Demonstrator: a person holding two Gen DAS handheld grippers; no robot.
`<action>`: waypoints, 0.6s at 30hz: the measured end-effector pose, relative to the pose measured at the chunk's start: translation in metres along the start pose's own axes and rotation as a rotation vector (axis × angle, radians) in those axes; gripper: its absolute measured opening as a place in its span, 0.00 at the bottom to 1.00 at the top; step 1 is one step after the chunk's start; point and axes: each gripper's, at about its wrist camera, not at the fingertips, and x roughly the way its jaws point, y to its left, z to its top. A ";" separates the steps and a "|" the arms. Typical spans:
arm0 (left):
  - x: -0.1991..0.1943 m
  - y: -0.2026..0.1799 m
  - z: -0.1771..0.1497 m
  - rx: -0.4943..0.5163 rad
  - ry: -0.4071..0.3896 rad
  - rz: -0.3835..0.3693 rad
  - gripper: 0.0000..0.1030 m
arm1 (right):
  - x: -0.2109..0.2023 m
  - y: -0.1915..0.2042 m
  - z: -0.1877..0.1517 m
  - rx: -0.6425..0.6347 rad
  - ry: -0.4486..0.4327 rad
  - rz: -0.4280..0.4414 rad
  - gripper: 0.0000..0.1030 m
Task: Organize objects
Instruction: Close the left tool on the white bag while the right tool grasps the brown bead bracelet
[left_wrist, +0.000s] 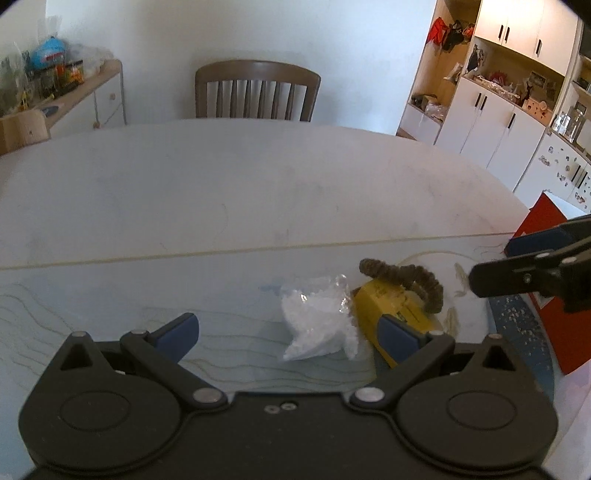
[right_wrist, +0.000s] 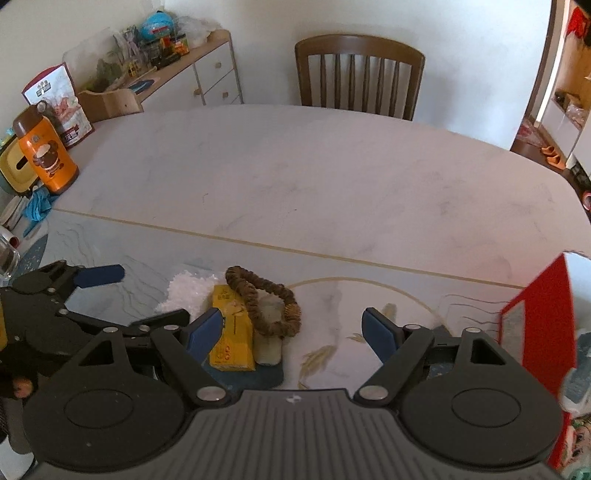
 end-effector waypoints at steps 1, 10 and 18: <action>0.001 0.000 0.000 -0.004 -0.001 -0.005 0.99 | 0.003 0.002 0.001 -0.004 0.003 0.001 0.76; 0.018 -0.003 -0.003 -0.011 0.001 -0.014 0.98 | 0.033 0.014 0.008 -0.027 0.046 0.021 0.56; 0.019 -0.005 -0.008 0.000 -0.015 -0.018 0.73 | 0.049 0.017 0.009 -0.016 0.075 0.047 0.36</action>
